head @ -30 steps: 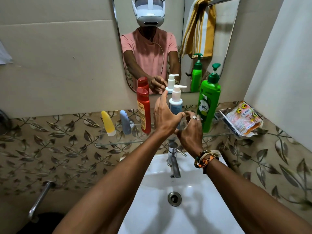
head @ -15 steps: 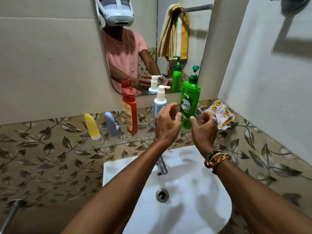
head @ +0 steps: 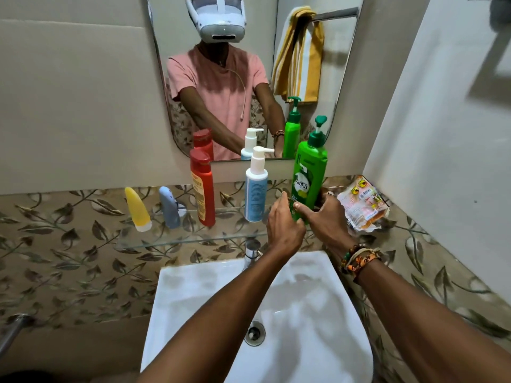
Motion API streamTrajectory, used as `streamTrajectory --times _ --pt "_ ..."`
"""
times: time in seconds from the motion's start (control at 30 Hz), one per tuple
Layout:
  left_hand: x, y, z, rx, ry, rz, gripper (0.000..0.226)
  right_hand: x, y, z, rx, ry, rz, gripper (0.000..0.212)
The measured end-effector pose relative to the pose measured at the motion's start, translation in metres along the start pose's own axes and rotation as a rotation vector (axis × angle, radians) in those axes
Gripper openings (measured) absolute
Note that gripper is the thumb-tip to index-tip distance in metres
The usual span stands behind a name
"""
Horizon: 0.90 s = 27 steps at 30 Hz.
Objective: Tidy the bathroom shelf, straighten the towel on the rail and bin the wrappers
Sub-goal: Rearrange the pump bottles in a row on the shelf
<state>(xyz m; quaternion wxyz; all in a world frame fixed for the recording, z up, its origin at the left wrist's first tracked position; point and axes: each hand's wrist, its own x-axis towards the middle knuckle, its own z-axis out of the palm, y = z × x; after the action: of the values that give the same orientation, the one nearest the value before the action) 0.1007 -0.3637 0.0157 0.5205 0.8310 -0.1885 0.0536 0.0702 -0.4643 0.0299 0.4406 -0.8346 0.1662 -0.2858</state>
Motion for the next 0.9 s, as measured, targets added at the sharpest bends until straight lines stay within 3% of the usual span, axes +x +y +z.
streamTrajectory --times 0.1,0.37,0.7,0.9 --pt "0.004 0.001 0.005 -0.011 0.03 -0.014 0.035 0.006 0.007 0.002 -0.005 0.001 -0.01 0.038" --pt "0.003 0.002 0.008 -0.012 0.099 -0.02 0.037 0.013 0.014 0.008 0.027 -0.03 -0.007 0.039" --pt "-0.002 -0.002 0.007 0.028 0.059 0.012 0.041 0.013 0.015 0.008 0.019 -0.039 0.001 0.04" --pt "-0.01 -0.004 0.003 0.084 0.06 0.074 0.046 0.003 0.008 0.002 -0.009 0.031 -0.092 0.058"
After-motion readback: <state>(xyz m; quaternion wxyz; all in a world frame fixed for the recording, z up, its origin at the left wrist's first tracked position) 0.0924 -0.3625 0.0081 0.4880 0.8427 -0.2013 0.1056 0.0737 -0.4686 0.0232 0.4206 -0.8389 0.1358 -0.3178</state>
